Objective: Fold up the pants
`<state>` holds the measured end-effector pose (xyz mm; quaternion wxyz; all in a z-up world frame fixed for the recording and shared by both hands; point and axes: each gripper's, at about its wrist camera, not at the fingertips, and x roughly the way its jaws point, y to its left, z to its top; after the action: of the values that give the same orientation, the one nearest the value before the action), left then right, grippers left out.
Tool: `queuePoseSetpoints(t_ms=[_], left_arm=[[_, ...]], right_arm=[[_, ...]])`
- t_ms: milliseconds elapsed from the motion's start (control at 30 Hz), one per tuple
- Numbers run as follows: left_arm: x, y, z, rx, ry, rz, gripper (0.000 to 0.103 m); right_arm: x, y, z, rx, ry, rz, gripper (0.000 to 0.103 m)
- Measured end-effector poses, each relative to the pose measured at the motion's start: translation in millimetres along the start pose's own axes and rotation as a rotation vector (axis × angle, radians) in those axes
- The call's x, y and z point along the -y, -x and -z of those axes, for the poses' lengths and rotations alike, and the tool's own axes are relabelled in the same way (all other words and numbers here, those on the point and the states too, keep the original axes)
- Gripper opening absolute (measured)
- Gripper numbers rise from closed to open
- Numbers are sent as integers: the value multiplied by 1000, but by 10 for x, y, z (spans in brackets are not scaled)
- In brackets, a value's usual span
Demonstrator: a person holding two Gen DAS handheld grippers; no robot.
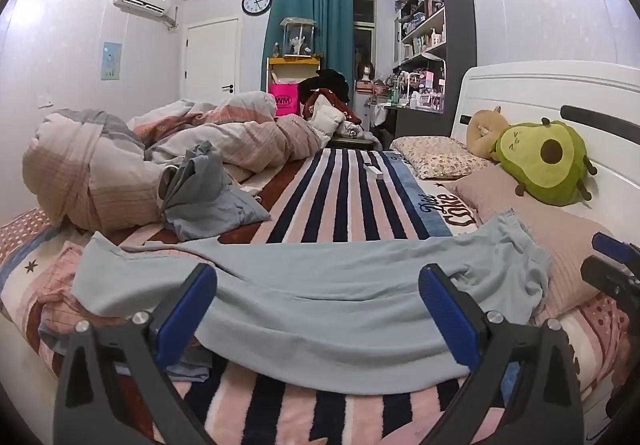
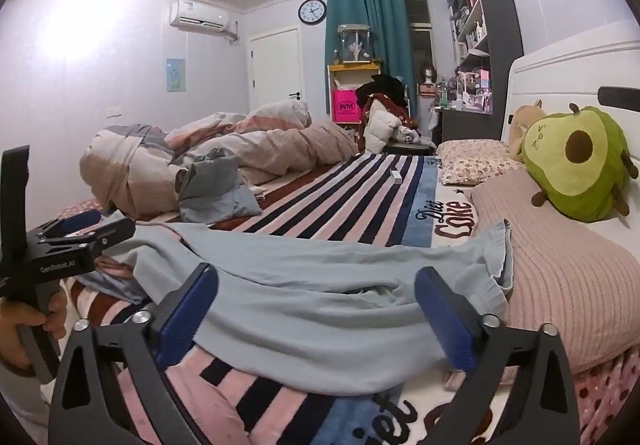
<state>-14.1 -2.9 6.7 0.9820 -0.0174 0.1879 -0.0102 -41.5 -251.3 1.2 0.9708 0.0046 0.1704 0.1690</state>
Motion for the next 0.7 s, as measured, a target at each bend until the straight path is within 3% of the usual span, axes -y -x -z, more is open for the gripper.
queuePoseSetpoints(t_ms=[700], left_arm=[[94, -26, -4, 16, -17, 1, 101]], right_arm=[[103, 56, -9, 26, -8, 33, 102]])
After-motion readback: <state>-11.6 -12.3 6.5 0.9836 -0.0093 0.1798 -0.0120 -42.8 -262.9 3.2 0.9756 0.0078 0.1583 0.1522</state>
